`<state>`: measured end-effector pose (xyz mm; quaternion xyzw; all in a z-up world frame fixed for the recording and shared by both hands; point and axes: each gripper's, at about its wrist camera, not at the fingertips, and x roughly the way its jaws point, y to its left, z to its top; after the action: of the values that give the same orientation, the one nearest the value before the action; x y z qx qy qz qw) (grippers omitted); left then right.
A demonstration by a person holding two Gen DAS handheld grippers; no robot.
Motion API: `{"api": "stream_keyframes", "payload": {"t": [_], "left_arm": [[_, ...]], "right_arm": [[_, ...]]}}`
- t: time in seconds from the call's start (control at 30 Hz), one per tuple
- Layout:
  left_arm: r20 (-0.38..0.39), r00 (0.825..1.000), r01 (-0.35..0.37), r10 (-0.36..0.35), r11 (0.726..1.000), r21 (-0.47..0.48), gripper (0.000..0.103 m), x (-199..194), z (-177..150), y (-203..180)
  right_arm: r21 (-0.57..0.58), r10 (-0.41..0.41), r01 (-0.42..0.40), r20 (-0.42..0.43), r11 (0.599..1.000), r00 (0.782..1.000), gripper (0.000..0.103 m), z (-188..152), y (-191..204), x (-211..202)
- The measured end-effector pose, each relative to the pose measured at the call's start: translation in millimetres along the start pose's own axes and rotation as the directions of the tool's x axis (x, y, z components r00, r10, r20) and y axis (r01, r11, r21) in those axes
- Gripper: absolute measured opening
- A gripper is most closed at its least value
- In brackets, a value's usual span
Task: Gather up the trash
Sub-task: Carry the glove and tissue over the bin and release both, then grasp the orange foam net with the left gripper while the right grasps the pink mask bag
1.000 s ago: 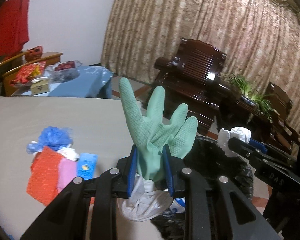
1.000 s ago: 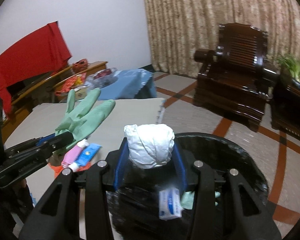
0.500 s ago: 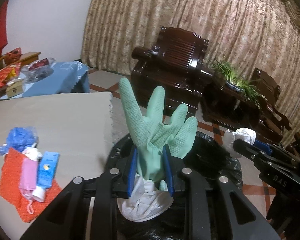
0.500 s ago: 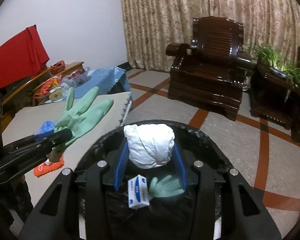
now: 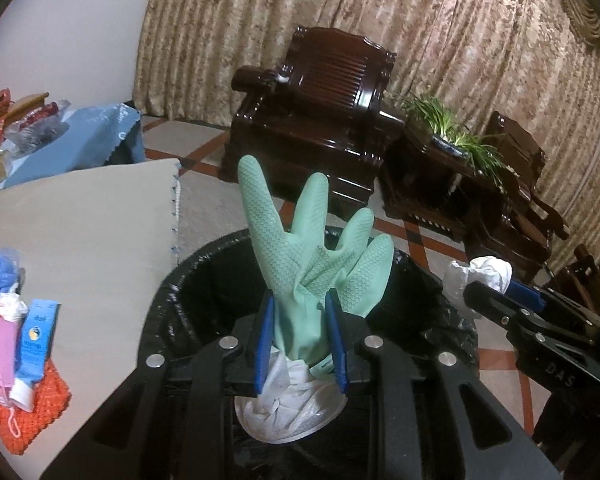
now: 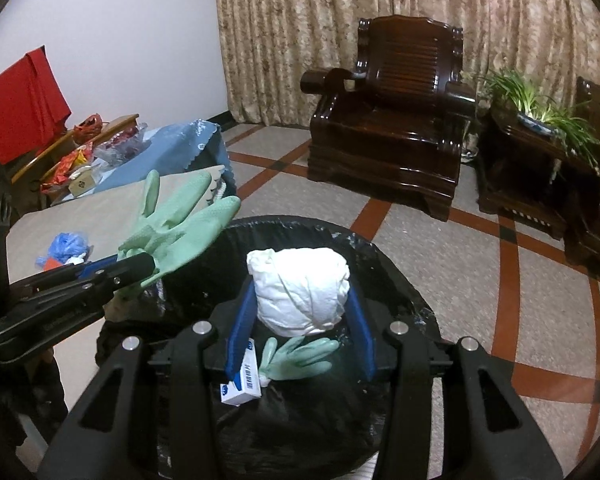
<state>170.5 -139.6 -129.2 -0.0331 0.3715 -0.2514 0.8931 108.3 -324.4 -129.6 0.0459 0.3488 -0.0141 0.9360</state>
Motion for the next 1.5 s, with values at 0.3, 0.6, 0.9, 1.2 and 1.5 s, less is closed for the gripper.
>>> {"api": "stream_keyframes", "payload": {"t": [0.3, 0.6, 0.9, 1.2, 1.5], "left_arm": [[-0.001, 1.000, 0.002, -0.002, 1.000, -0.027, 0.057, -6, -4, 14], [0.075, 0.984, -0.159, 0.162, 0.986, -0.046, 0.095, -56, -9, 50], [0.111, 0.933, -0.327, 0.341, 0.936, -0.129, 0.095, -115, -34, 110], [0.083, 0.878, -0.446, 0.472, 0.868, -0.217, 0.093, -146, -57, 168], [0.019, 0.839, -0.518, 0.544, 0.808, -0.281, 0.088, -160, -83, 227]], "right_arm": [[0.004, -0.045, 0.045, -0.003, 0.999, 0.999, 0.085, -5, -4, 3], [0.000, -0.003, 0.003, 0.009, 1.000, 1.000, 0.098, 2, 17, -1], [-0.060, 0.120, -0.118, 0.021, 0.991, 0.993, 0.098, 12, 80, 6], [-0.157, 0.228, -0.225, 0.004, 0.962, 0.974, 0.098, 14, 149, 21], [-0.219, 0.302, -0.304, -0.040, 0.927, 0.952, 0.098, 8, 210, 43]]}}
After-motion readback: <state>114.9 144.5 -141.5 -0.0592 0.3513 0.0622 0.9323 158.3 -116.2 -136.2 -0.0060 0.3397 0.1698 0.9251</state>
